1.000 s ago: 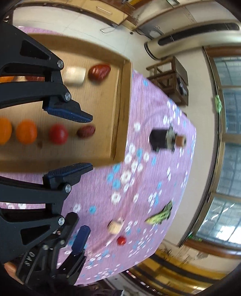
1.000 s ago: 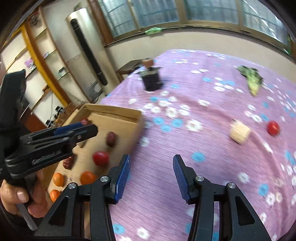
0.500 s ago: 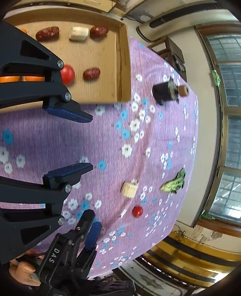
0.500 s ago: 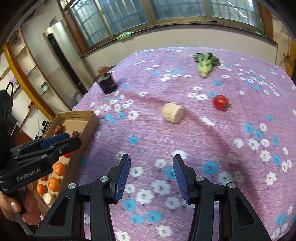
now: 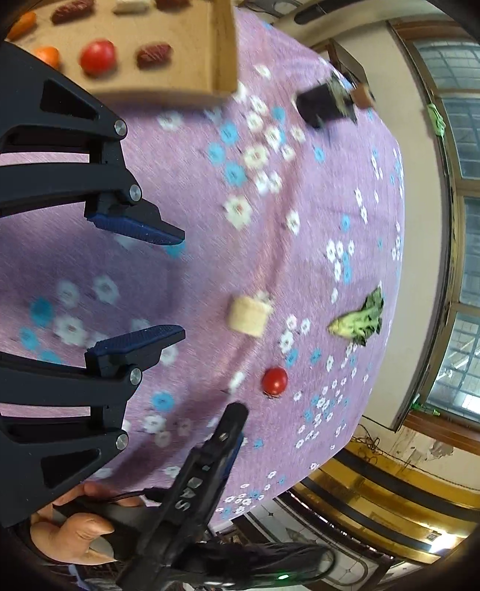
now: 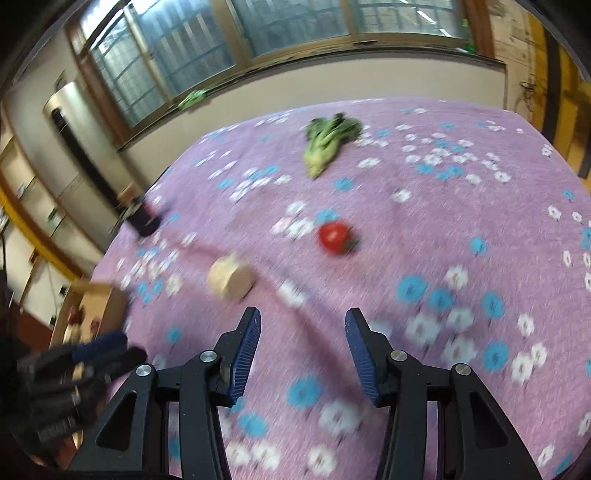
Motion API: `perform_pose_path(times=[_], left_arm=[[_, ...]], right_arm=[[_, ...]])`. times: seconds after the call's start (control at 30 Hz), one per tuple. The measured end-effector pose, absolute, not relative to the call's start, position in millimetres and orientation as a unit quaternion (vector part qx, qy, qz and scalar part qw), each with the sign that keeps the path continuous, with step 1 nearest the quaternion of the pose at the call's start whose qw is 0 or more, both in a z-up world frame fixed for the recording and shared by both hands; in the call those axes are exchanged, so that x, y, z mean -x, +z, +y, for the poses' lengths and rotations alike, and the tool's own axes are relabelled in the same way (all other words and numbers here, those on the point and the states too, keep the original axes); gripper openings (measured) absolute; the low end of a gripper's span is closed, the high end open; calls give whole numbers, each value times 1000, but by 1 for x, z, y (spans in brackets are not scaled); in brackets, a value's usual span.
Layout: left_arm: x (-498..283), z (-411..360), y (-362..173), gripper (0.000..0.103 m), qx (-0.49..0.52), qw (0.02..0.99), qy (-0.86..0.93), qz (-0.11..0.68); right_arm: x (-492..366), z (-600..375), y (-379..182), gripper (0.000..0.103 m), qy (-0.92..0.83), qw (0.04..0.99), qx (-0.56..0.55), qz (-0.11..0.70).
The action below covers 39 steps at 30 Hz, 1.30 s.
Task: Organize fruits
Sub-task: 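Withdraw both tools from the tray toward the last items, then grasp a pale round biscuit with the left tool while the right tool grasps a cherry tomato, then carry the pale biscuit and the cherry tomato over the cardboard tray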
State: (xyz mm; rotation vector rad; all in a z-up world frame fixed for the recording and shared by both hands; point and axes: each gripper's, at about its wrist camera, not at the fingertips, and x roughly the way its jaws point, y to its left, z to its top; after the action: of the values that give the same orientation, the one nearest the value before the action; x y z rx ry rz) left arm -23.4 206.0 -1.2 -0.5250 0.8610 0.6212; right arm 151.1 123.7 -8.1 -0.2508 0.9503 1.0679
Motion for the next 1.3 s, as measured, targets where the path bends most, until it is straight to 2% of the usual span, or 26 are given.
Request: perform_pose_path(times=[0.4,0.5,0.53,0.57,0.6,0.9,1.3], left_arm=[[-45,238,-33,43,241,824,293,420],[-53,240,-38,42,227,829,297,417],[-54,240,-39,37,223,830,296,416],[-53,239,-38,27,228,834,285,413],[-52,239,-38,27,231,834,281,414],[-4,209,-30,27,240,835,284,406],[79,167,2,27,249,850,290,362]], right_arm=[[-192,184,-39,50,455,759,142,443],[-194,183,-38,40,455,766,141,433],[-195,182,-38,32,456,764,139,436],[-194,178,-37,32,455,764,136,437],[-194,174,-36,32,454,766,134,435],[-158,120,-11,32,490,756,92,424],[-64,70,12,32,557,715,81,414]])
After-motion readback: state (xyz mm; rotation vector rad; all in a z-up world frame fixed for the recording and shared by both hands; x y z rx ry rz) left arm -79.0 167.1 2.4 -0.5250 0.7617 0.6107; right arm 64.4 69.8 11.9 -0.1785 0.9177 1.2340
